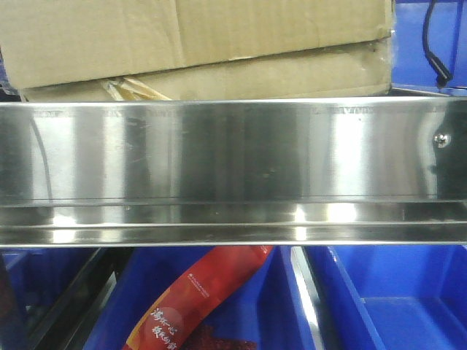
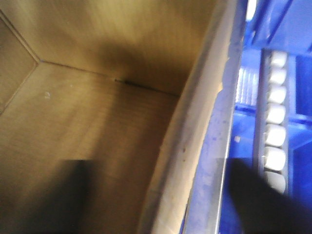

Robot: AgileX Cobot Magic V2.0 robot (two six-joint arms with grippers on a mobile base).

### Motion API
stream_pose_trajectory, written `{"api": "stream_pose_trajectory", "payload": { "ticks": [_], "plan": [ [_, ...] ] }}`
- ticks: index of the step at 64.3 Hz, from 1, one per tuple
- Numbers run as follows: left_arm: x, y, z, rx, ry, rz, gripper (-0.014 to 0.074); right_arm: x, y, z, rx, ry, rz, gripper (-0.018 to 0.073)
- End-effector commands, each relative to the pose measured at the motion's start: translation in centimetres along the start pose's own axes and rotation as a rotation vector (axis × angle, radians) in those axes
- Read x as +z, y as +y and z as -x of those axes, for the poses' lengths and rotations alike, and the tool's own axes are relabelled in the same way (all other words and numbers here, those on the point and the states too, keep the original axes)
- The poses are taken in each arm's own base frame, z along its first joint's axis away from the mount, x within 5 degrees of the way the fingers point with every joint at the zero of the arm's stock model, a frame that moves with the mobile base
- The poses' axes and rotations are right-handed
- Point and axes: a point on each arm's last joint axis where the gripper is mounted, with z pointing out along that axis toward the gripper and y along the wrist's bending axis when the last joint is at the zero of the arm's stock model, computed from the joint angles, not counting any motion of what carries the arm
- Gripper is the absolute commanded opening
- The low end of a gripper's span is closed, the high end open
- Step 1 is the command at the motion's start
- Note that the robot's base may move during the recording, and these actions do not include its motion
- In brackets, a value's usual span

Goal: Grab carton from right shelf to conveyor
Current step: 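Close both grippers on the carton's opposite side walls, then lift the carton off the shelf with both grippers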

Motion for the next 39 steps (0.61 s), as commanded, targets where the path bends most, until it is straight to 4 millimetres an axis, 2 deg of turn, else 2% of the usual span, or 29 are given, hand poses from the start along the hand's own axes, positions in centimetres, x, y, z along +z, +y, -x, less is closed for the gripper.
{"api": "stream_pose_trajectory", "payload": {
  "ticks": [1,2,6,15,22,30,39],
  "plan": [
    [-0.5,0.2,0.1,-0.005,-0.005,-0.001,-0.0046,-0.9,0.1,0.3,-0.004,-0.034,0.0,-0.0069],
    [-0.5,0.2,0.0,-0.005,-0.003,-0.001,-0.0039,-0.8,0.1,0.3,-0.004,-0.033,0.0,-0.0103],
    [-0.5,0.2,0.0,-0.004,-0.003,0.0,0.0008,-1.1,0.1,0.3,-0.005,-0.038,0.0,-0.006],
    [-1.8,0.3,0.3,-0.007,-0.021,-0.003,-0.0007,-2.2,0.2,0.3,-0.006,-0.061,0.003,-0.0067],
    [-4.7,0.2,0.8,-0.012,-0.085,-0.019,-0.0007,-4.1,0.3,0.3,-0.007,-0.098,0.006,-0.0067],
    [-9.0,-0.7,0.9,0.008,-0.187,-0.053,-0.0007,-7.7,0.4,0.2,-0.011,-0.167,0.014,-0.0067],
    [-12.5,-2.2,0.1,0.033,-0.252,-0.103,-0.0007,-11.7,0.5,-0.7,-0.014,-0.237,0.021,-0.0067]
  ]
}}
